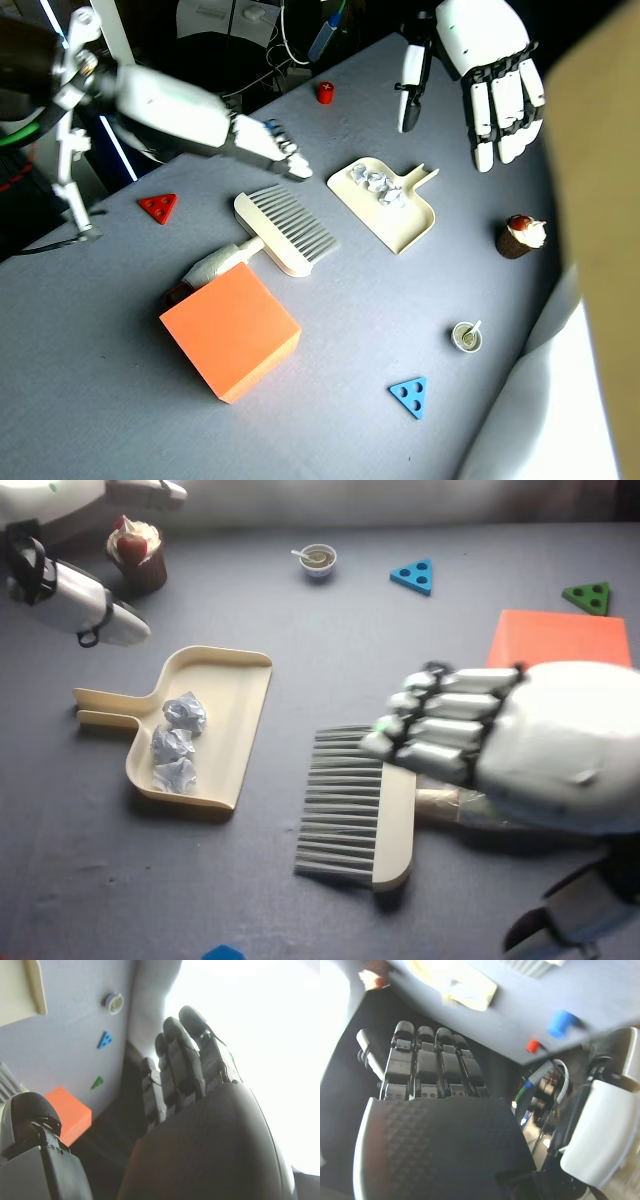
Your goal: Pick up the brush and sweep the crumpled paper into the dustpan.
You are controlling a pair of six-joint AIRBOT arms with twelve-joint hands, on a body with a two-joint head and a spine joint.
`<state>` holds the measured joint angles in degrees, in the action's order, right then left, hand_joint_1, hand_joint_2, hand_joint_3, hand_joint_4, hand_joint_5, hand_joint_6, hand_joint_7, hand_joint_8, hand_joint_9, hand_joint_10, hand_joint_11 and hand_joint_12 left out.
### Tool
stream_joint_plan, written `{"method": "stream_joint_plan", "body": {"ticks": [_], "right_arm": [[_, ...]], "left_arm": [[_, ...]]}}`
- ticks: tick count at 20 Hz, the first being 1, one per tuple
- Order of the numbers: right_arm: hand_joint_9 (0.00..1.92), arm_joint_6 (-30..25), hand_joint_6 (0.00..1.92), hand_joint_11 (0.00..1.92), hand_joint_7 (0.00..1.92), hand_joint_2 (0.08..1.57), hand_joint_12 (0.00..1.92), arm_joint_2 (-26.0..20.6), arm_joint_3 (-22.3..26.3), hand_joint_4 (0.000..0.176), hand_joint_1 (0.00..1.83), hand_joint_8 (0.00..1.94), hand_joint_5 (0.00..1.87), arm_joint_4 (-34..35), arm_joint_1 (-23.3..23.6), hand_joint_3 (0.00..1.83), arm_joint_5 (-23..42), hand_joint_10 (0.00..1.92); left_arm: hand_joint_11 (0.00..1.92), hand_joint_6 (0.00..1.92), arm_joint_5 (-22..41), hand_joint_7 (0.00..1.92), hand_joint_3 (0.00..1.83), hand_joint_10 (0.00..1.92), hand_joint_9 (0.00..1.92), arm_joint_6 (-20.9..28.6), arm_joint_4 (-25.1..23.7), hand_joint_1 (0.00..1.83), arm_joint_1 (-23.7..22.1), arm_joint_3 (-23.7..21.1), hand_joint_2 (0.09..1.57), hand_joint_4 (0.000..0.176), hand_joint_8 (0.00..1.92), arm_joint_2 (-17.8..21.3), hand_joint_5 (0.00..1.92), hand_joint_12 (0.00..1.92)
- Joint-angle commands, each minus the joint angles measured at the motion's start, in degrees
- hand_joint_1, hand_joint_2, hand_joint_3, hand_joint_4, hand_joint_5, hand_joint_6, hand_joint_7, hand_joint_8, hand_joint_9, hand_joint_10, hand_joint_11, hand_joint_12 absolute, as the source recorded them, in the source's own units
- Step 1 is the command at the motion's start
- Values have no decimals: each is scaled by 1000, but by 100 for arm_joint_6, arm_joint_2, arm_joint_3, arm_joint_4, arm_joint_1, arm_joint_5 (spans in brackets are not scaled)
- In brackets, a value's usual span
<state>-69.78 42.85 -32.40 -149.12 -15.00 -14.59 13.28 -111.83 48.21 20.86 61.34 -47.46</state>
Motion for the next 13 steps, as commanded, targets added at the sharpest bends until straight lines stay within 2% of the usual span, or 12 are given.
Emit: {"method": "stream_joint_plan", "body": {"ticks": [1,4,5,6,9,10,13], "right_arm": [[58,-164,9,90,50,699,45,-92,107,0,578,9,26,-214,-39,7,-670,11],[68,-637,10,103,62,717,46,-455,334,0,593,10,37,-175,-387,10,-1076,10],[75,-640,10,114,68,721,49,-632,491,0,583,10,44,48,-432,9,-1258,11],[67,-639,5,107,64,728,44,-717,573,0,571,7,38,75,-422,10,-1277,6],[81,-429,7,124,72,740,46,-798,676,0,552,8,38,210,-244,9,-1324,10],[78,-418,7,118,72,735,43,-827,686,0,554,7,39,446,-264,5,-1332,8],[97,-346,6,139,85,742,47,-883,724,0,548,8,45,285,-384,7,-1334,11]], "left_arm": [[106,4,404,346,1,1,373,-38,-111,714,-91,27,938,132,2,12,295,750],[96,0,379,336,5,0,360,-112,-104,692,-134,58,947,135,0,18,273,740],[100,3,344,342,3,2,366,-147,-102,688,-146,61,945,134,3,28,277,737],[113,7,315,348,1,5,373,-175,-93,707,-152,56,942,121,5,41,288,741],[140,10,270,370,0,6,384,-285,-47,707,-191,-5,932,124,9,115,312,745],[136,4,245,365,0,4,381,-508,123,699,-280,-72,934,125,6,175,301,743],[123,9,100,366,0,9,398,-1295,697,728,-526,-118,935,126,5,176,319,740]]}}
